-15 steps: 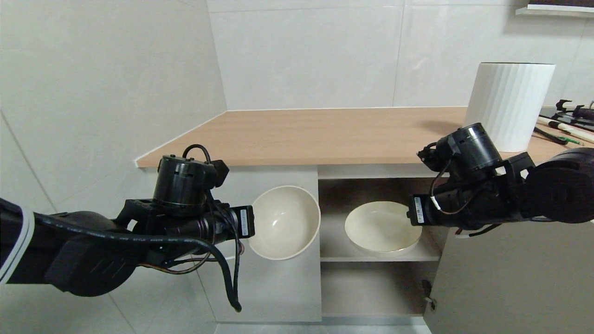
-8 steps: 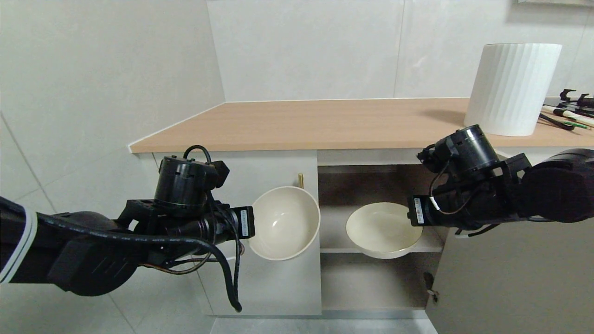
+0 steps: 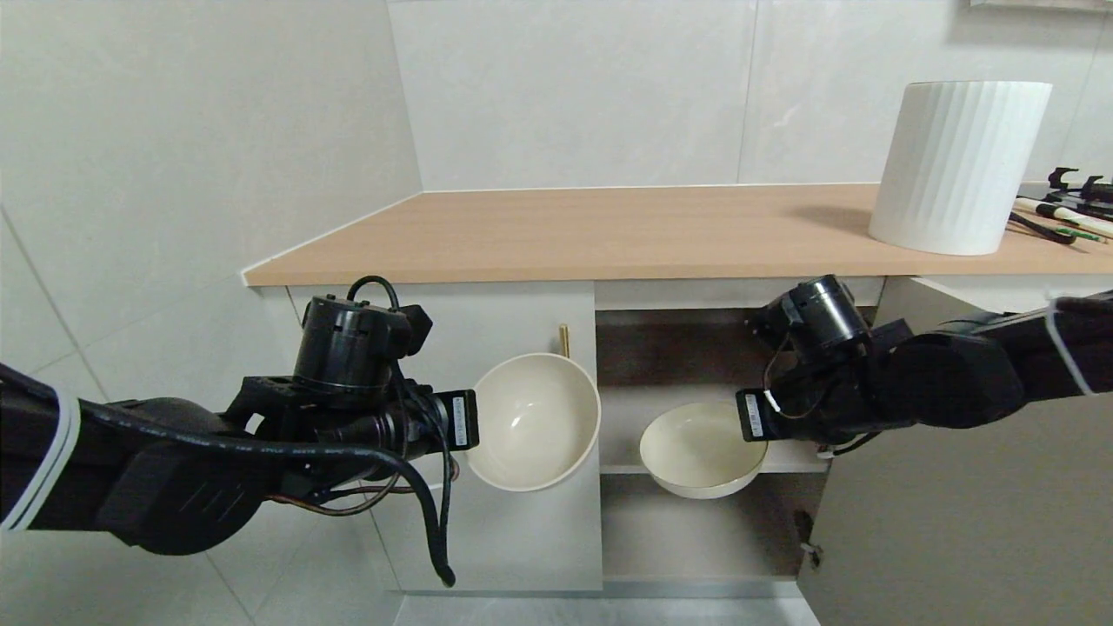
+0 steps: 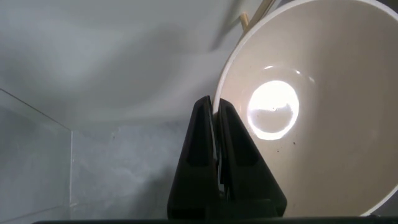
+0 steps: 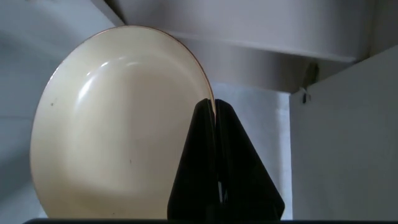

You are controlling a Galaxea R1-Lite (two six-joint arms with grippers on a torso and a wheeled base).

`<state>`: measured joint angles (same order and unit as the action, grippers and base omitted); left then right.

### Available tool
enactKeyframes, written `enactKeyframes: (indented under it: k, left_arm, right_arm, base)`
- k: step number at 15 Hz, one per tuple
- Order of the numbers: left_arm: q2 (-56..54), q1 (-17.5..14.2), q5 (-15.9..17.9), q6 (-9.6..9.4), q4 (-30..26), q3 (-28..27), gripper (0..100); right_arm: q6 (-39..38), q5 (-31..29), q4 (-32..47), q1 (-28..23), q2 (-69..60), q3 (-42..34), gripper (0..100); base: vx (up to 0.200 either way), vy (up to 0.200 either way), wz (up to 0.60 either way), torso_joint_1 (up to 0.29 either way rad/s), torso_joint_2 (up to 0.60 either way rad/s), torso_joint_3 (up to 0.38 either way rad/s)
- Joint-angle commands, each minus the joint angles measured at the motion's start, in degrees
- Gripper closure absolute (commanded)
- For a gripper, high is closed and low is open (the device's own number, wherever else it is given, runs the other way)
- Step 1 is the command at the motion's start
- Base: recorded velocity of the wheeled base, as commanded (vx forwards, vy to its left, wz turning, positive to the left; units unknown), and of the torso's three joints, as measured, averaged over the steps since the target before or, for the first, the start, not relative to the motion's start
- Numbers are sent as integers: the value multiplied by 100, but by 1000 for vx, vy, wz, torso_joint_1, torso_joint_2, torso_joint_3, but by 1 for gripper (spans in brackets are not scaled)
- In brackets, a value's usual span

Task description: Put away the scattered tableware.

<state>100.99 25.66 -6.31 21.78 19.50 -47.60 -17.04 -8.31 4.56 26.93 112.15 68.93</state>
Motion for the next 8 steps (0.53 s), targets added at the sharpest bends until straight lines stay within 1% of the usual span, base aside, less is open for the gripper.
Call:
enactKeyframes:
  k: [1,3,4,5,8]
  left_arm:
    - [44,0,-1,1,1,-3,100]
    - [44,0,-1,1,1,-3,100]
    - [44,0,7,1,1,-12,100]
    - [53,9,7,1,1,-12,100]
    - [53,44,7,1,1,-21,100]
  right_arm:
    - [-18,14,-69,-83,870,350,100]
    - [-27,-4,-69,-250,1388,692,100]
    - [-221,-12,-60,-408,1845,1088,100]
    - [-388,-21,-43,-443,2109,1325,100]
    - [-423,-74,-8,-548,2671,1914,100]
  base:
    - [0,0,0,0,0,0]
    - [0,0,0,0,0,0]
    - [0,0,0,0,0,0]
    - [0,0,0,0,0,0]
    - [0,0,0,0,0,0]
